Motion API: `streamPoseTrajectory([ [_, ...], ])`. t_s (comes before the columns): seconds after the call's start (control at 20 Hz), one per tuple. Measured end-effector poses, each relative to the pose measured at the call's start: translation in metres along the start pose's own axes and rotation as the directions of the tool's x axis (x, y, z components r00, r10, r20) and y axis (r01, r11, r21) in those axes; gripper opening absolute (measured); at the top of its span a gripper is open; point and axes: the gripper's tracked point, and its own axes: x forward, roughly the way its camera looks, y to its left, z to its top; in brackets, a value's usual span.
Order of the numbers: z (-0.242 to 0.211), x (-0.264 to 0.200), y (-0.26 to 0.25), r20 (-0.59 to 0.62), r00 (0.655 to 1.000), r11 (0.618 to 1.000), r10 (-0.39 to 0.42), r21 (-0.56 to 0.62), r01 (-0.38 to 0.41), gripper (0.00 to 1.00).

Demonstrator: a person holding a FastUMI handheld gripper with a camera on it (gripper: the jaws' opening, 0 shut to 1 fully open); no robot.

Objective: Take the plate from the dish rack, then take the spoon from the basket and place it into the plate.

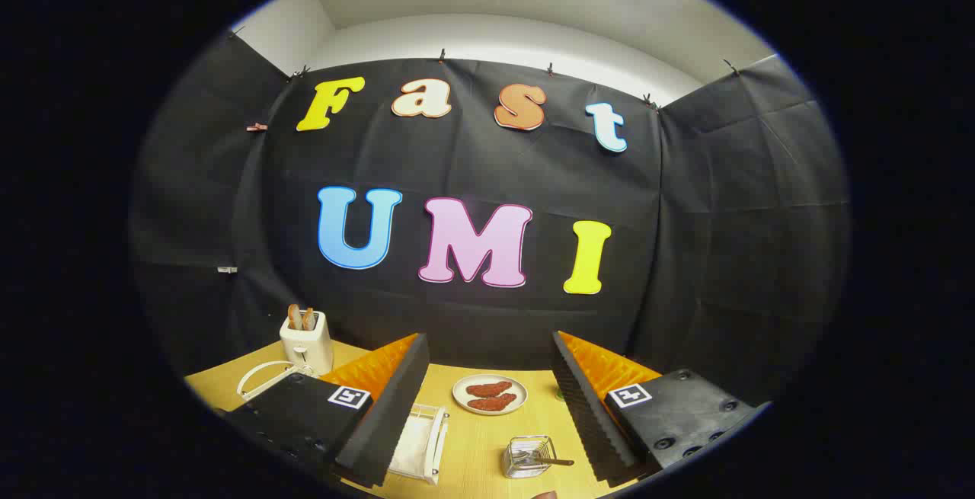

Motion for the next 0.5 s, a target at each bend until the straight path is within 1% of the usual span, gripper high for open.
streamPoseTrajectory([
  [0.5, 0.0009, -0.0048, 0.0106, -0.026, 1.0, 1.0, 0.014, 0.0, -0.014, 0.97],
])
